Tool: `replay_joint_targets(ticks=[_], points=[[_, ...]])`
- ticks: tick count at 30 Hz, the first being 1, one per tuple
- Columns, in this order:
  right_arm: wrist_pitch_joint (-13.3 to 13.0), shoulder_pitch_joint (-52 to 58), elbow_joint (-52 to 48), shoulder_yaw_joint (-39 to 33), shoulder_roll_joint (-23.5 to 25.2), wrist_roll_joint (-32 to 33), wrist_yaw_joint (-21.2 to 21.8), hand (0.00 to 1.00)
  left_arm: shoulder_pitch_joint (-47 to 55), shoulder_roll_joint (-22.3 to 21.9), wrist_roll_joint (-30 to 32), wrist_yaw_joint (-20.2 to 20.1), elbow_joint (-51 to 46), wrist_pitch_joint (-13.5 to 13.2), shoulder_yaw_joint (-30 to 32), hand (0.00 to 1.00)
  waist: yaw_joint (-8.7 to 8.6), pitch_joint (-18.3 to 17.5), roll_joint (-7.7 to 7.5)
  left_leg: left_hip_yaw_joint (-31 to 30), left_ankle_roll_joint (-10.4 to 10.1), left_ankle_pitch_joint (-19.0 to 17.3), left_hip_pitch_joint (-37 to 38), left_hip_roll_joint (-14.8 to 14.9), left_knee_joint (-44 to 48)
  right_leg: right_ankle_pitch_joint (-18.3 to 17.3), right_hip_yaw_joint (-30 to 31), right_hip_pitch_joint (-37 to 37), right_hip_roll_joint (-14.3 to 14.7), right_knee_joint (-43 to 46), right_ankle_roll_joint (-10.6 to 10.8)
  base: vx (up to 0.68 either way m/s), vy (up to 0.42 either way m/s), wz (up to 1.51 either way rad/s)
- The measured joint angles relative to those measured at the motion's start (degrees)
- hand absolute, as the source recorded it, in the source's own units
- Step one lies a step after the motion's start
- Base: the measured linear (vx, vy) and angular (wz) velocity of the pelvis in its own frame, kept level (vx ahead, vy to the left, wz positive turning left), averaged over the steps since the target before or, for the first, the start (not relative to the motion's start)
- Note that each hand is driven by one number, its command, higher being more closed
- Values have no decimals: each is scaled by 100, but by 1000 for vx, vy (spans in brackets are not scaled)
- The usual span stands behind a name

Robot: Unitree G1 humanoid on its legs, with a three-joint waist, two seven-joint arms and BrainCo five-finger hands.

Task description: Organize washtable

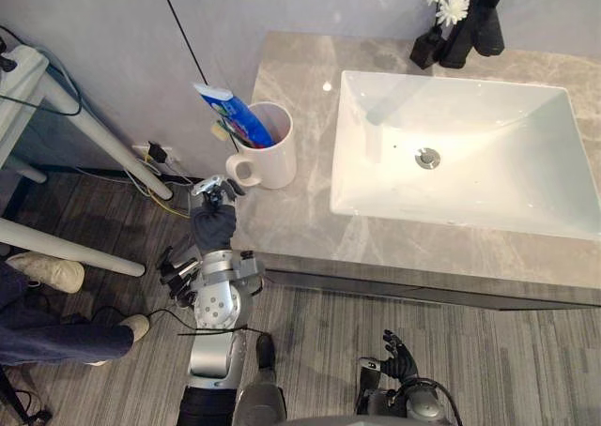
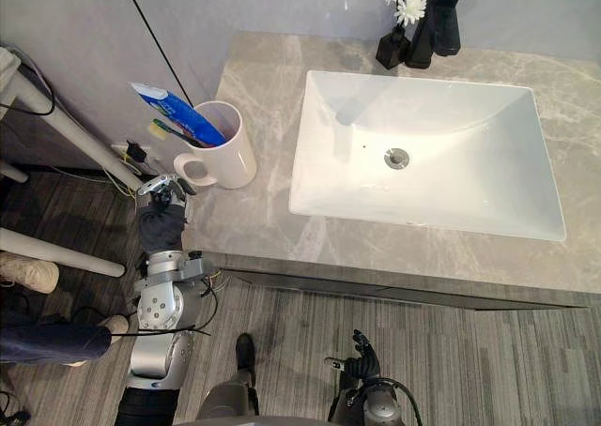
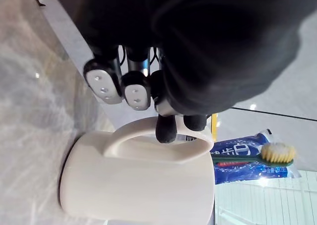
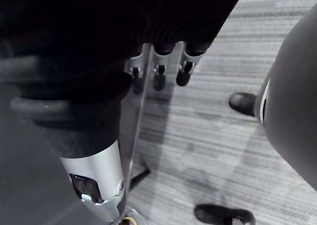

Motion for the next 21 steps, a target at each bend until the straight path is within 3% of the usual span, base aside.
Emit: replay_joint_targets(ticks=[21], points=[[-5, 106, -270, -5, 2, 123, -20, 0, -497, 20, 0, 113, 280, 16, -203, 100, -4, 132, -94, 146, 0, -1, -69, 8, 0, 7, 182, -210, 0, 78, -3, -8, -3, -4]])
